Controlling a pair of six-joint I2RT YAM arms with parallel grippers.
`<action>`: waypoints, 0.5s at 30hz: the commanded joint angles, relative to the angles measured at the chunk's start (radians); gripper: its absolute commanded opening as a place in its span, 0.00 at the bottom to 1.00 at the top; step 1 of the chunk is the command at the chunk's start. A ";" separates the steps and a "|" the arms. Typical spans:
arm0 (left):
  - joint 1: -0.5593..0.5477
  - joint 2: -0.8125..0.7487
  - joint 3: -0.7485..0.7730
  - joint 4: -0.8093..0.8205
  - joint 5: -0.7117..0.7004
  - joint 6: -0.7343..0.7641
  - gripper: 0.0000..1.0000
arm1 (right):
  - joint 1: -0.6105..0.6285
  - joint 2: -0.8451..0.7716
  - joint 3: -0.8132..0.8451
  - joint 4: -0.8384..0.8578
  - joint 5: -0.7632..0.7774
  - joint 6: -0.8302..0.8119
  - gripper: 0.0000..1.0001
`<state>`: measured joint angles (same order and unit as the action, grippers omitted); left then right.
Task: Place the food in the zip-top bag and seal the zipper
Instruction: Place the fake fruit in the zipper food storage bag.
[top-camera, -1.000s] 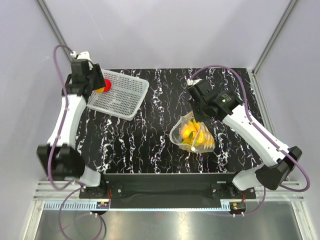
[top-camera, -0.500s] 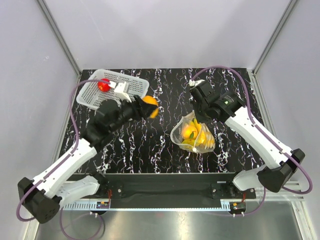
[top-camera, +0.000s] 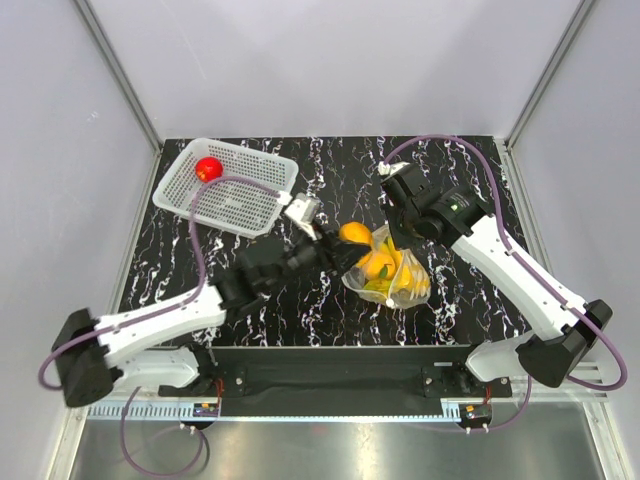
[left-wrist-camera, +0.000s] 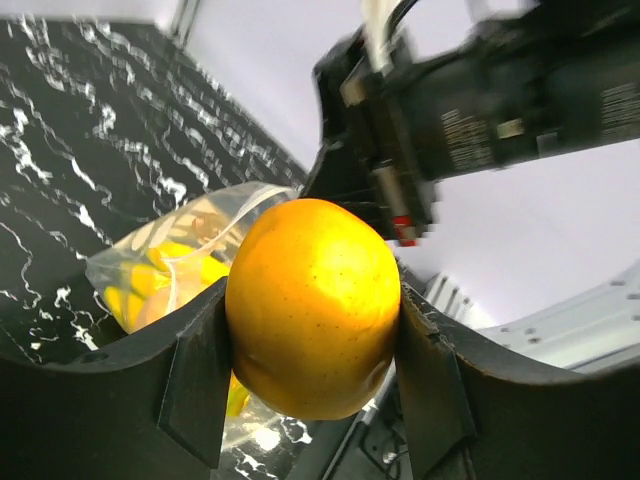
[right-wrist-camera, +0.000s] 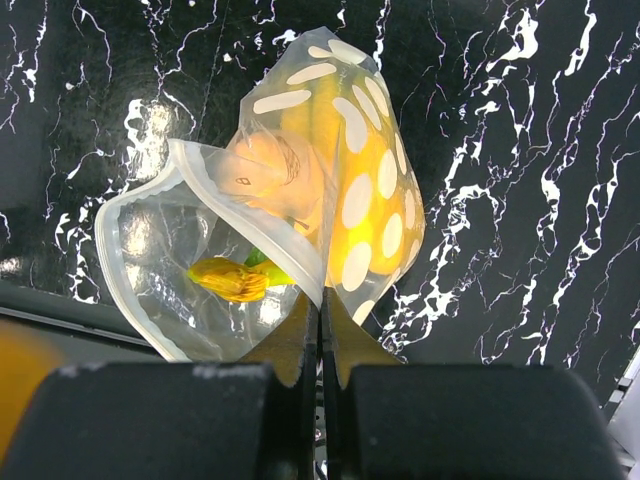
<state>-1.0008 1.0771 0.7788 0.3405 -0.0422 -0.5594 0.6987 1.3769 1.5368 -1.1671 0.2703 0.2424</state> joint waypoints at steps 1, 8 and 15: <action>-0.031 0.115 0.071 0.126 -0.044 0.041 0.28 | 0.004 -0.030 0.028 0.006 -0.013 0.001 0.00; -0.071 0.256 0.093 0.213 -0.090 -0.019 0.28 | 0.005 -0.030 0.049 -0.019 0.010 0.005 0.00; -0.111 0.421 0.151 0.227 -0.059 -0.051 0.29 | 0.005 -0.024 0.089 -0.052 0.069 0.006 0.00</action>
<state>-1.0901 1.4532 0.8631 0.4747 -0.0841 -0.5926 0.6987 1.3762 1.5730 -1.2049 0.2943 0.2432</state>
